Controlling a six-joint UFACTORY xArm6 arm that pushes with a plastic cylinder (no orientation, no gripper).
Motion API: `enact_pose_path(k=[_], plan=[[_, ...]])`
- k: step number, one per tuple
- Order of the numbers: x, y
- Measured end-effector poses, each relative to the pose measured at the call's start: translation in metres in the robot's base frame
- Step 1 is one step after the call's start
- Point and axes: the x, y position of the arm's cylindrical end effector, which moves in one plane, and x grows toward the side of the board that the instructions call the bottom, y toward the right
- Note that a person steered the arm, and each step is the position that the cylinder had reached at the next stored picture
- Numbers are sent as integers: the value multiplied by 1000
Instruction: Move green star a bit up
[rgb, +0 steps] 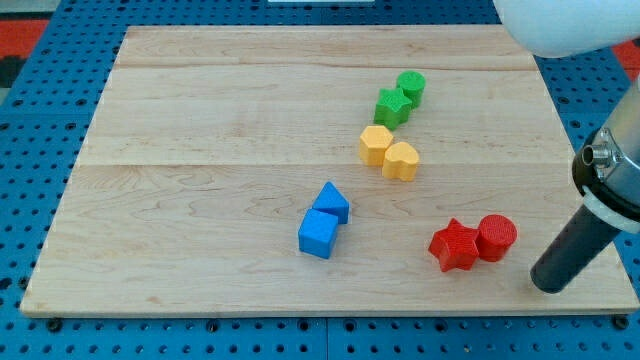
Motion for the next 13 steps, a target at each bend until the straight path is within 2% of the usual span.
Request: enact_pose_path(k=[3, 5, 7, 8, 9, 11, 13], plan=[[-2, 0], [-24, 39], [-31, -37], [-51, -69], [-70, -82], [-102, -72], [-119, -75]])
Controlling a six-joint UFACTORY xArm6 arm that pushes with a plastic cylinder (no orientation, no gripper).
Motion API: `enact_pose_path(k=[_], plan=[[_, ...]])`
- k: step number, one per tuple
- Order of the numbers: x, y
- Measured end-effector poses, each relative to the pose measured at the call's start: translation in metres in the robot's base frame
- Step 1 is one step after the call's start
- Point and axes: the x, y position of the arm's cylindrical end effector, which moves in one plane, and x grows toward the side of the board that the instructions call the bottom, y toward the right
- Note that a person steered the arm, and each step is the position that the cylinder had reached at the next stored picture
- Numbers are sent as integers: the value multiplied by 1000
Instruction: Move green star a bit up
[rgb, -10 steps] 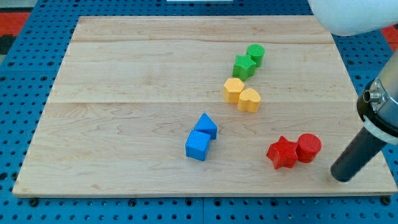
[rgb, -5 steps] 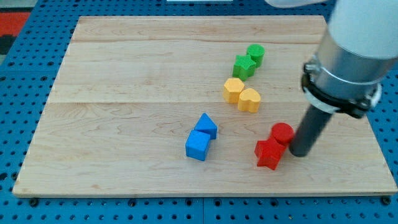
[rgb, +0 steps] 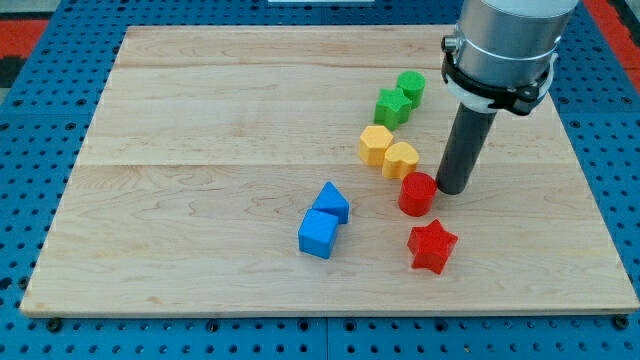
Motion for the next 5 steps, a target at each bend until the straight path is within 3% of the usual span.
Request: enact_pose_path(k=[2, 5], plan=[[-55, -16], [-71, -40]])
